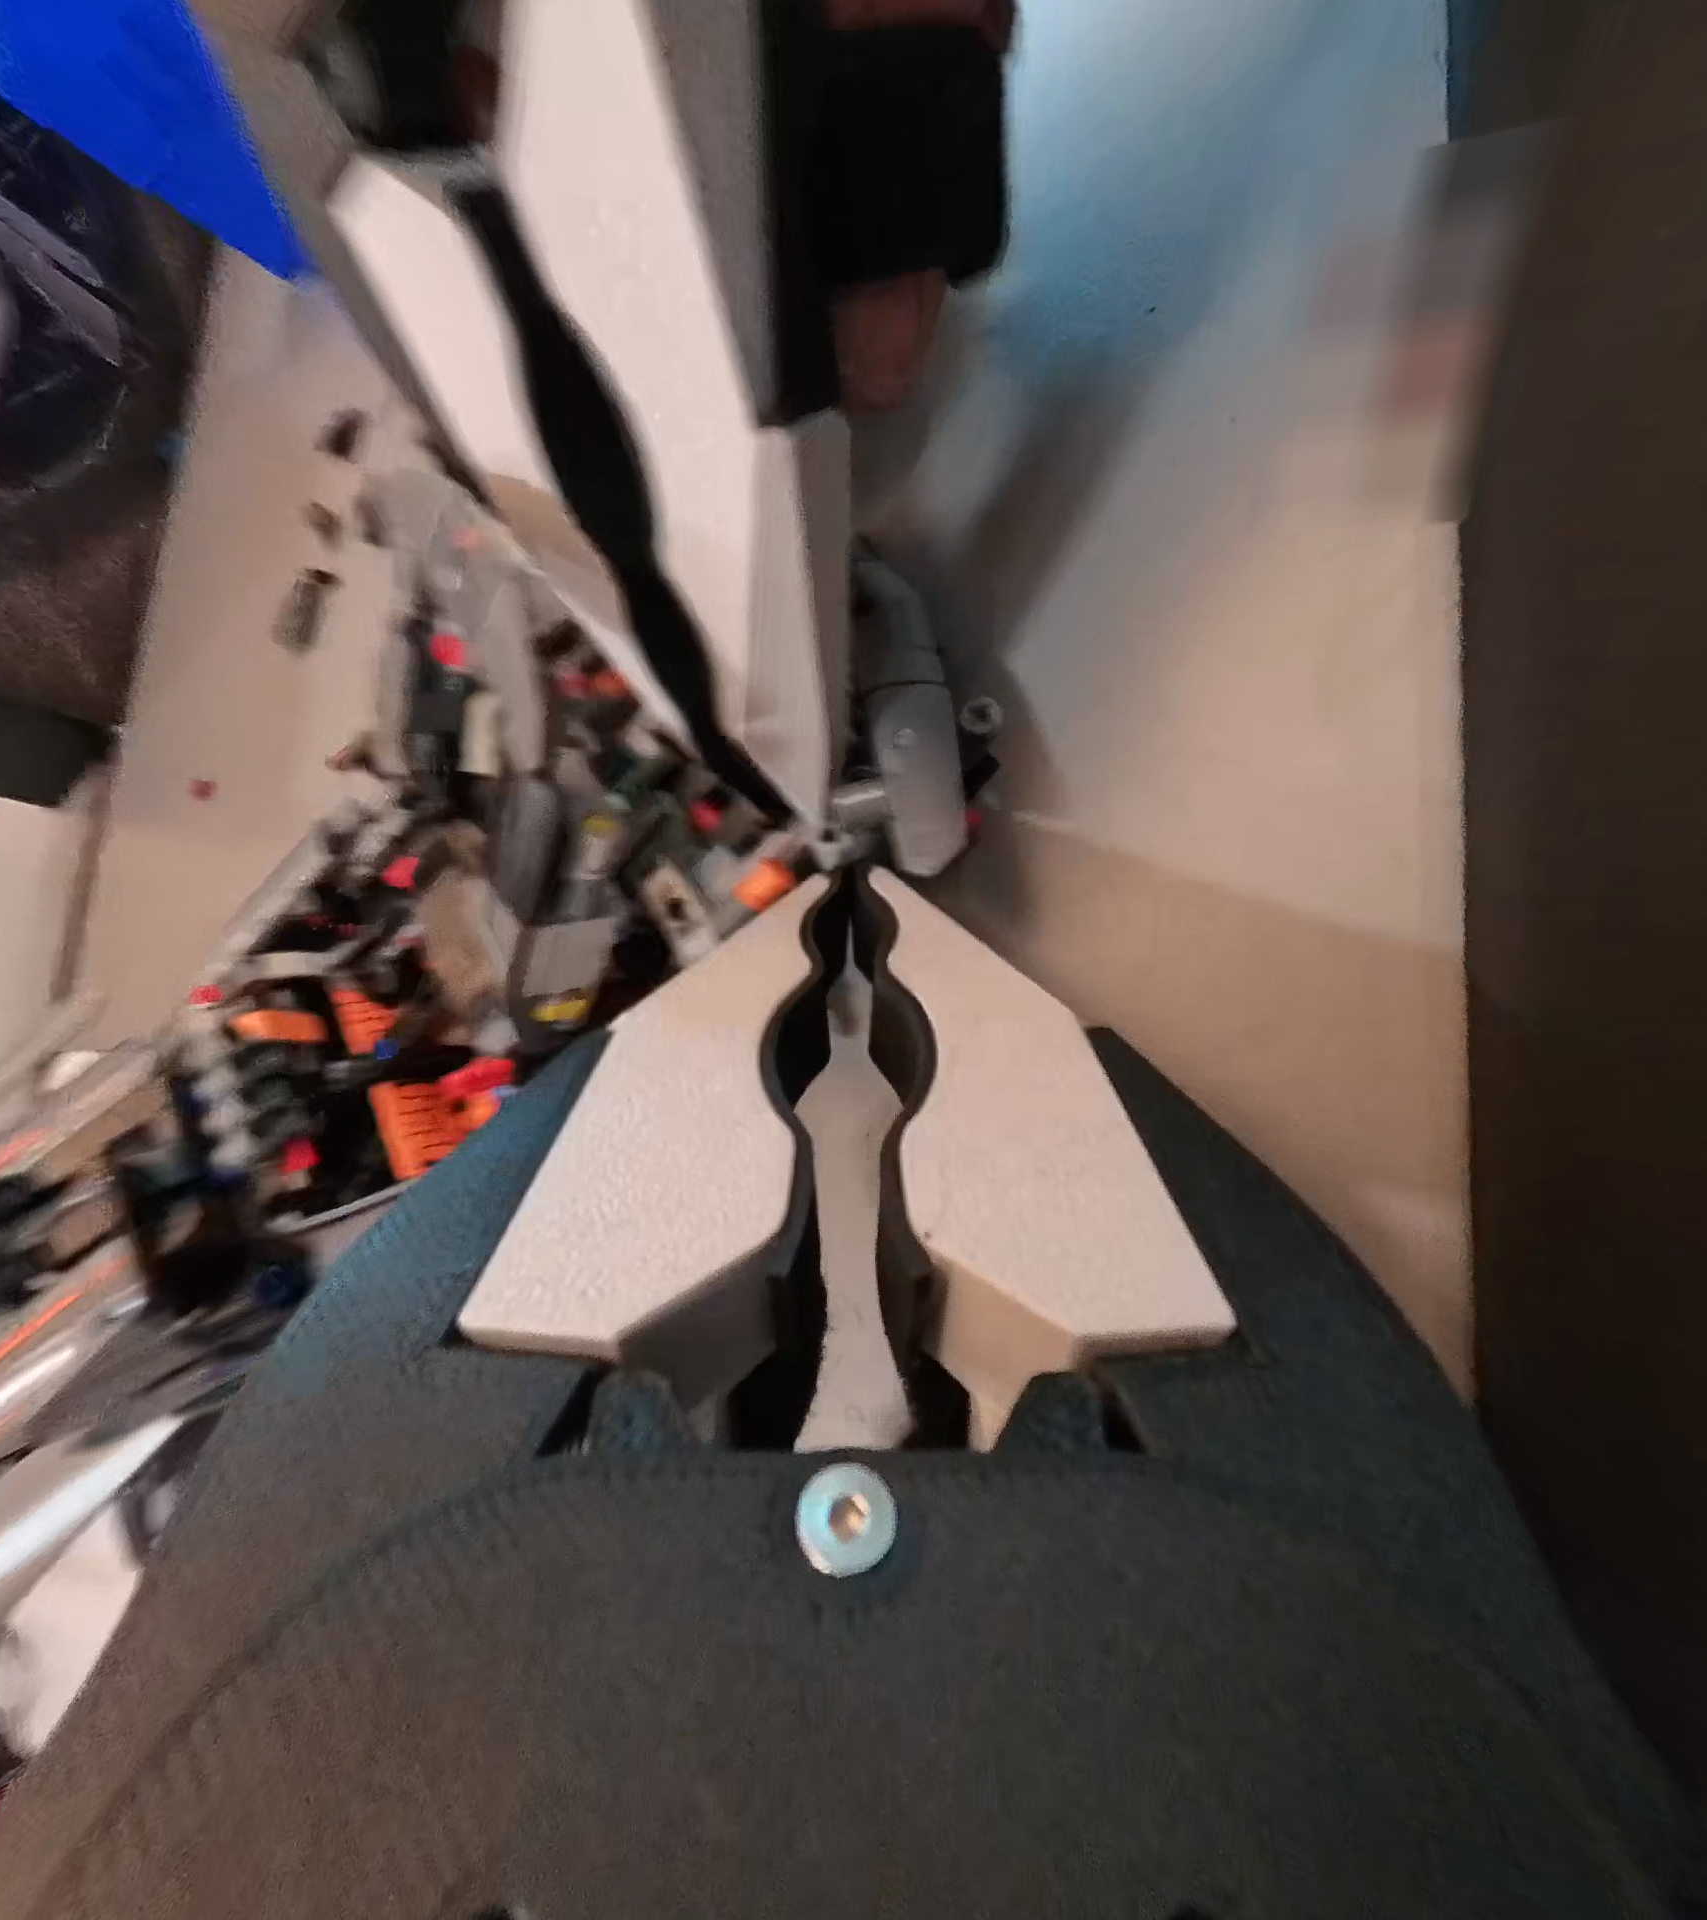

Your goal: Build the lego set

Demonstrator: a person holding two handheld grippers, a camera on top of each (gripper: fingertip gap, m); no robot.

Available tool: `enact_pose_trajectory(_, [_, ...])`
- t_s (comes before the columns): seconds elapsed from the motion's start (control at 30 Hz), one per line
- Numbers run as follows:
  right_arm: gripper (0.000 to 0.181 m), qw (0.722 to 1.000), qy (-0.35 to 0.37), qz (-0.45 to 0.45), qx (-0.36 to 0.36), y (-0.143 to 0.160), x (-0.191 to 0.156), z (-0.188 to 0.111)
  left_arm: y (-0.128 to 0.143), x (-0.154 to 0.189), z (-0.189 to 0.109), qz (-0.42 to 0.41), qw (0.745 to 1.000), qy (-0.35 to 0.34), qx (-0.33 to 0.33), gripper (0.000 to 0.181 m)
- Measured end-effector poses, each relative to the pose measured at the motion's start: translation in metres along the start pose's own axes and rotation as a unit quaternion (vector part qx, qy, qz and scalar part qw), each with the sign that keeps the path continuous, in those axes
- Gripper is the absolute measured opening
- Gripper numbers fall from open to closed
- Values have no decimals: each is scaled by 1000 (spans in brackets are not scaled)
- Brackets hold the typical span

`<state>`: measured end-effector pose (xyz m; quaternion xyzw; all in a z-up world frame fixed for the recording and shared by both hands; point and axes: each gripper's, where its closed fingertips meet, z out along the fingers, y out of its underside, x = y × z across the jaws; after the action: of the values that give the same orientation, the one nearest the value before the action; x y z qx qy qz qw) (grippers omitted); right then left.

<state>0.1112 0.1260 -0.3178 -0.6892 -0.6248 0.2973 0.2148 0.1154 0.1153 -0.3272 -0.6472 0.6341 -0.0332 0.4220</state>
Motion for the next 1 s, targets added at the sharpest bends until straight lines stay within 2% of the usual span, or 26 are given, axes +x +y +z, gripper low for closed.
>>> enact_pose_trajectory(0.07, [0, 1000, 10, -7, 0, -1, 1, 1, 2, 7, 4, 26, 1000, 3, -11, 0])
enact_pose_trajectory(0.13, [0, 1000, 9, -11, 1, -1, 0, 1, 1, 6, 2, 16, 1000, -1, -18, 0])
enact_pose_trajectory(0.33, [0, 1000, -14, -7, 6, 1, -6, -3, -5, 0, -7, 20, 1000, -12, 18, 0])
enact_pose_trajectory(0.43, [7, 1000, -25, -6, 5, 2, -8, -3, -13, 0, -10, 16, 999, -10, 43, 0])
enact_pose_trajectory(1.0, [4, 999, -11, -29, -13, 4, -12, -4, -9, 2, -8, 30, 999, -22, 21, 0])
